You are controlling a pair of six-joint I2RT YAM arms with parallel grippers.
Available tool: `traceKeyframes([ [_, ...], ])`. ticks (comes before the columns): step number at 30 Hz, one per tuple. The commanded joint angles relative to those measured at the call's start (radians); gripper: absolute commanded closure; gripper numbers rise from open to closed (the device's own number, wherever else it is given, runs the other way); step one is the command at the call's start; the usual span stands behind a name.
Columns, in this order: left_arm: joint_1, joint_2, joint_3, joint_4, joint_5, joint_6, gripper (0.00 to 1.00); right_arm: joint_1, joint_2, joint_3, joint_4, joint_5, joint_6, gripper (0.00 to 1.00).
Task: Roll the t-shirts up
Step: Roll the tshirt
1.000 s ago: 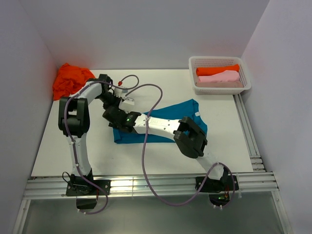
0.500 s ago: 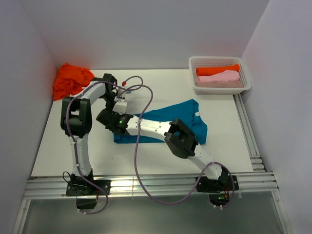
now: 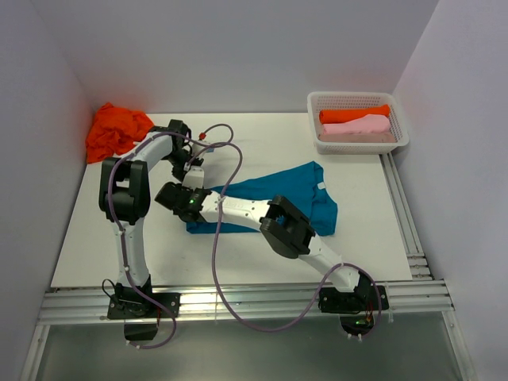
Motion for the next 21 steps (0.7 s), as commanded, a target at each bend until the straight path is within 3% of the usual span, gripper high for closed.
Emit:
traceKeyframes([
  [1,-0.010,0.010,0.036,0.004,0.008,-0.013,0.96,0.014,0.003,0.030,-0.078,0.059,0.011,0.54],
  [4,-0.010,0.006,0.036,0.002,0.011,-0.008,0.90,0.019,0.009,0.036,-0.108,0.074,0.024,0.53],
  [8,-0.010,-0.003,0.039,0.004,0.015,-0.010,0.74,0.020,0.022,0.042,-0.133,0.066,0.022,0.53],
  [15,-0.010,-0.007,0.062,-0.005,0.031,-0.008,0.60,0.022,0.061,0.082,-0.153,0.036,0.008,0.54],
  [21,0.008,0.012,0.163,-0.047,0.072,-0.014,0.51,0.016,0.068,0.078,-0.138,-0.016,-0.004,0.73],
])
